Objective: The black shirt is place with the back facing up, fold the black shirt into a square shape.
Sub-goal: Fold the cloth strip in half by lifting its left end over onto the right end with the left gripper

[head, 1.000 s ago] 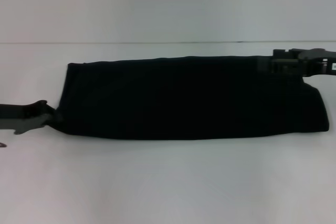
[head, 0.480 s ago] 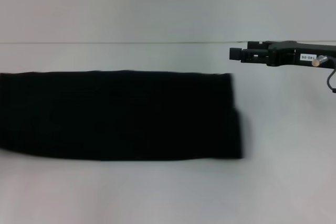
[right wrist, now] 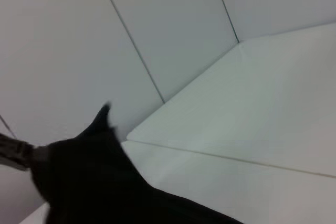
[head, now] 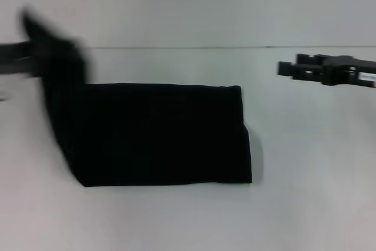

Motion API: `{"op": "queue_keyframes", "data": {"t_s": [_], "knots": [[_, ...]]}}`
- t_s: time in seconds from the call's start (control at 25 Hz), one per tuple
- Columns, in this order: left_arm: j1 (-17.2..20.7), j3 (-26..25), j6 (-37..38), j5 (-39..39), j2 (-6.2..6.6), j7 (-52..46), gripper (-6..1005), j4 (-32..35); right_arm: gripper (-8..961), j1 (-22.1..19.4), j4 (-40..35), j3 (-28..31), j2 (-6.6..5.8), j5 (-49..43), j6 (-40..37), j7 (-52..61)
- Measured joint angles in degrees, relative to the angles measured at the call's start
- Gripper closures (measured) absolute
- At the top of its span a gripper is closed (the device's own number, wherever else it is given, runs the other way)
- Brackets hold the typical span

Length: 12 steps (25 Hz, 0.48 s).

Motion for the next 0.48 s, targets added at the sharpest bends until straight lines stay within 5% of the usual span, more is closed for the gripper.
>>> {"op": "queue_keyframes", "data": {"t_s": [0.2, 0.32, 0.48], "knots": [[-8.62, 8.33, -4.93, -1.64, -8.6, 2.04, 856, -4.88, 38, -3.64, -0.07, 0.0, -2.54, 2.46, -3.87, -0.88], [-10.77, 9.69, -10.19, -2.96, -12.62, 4.73, 843, -10.65, 38, -5.33, -0.13, -0.01, -3.93, 3.41, -5.61, -1.8], [-12.16, 9.6, -20.3, -11.94, -13.06, 17.65, 825, -29.84, 38, -6.21, -0.15, -0.28, -5.2, 3.45, -6.14, -2.46]]}}
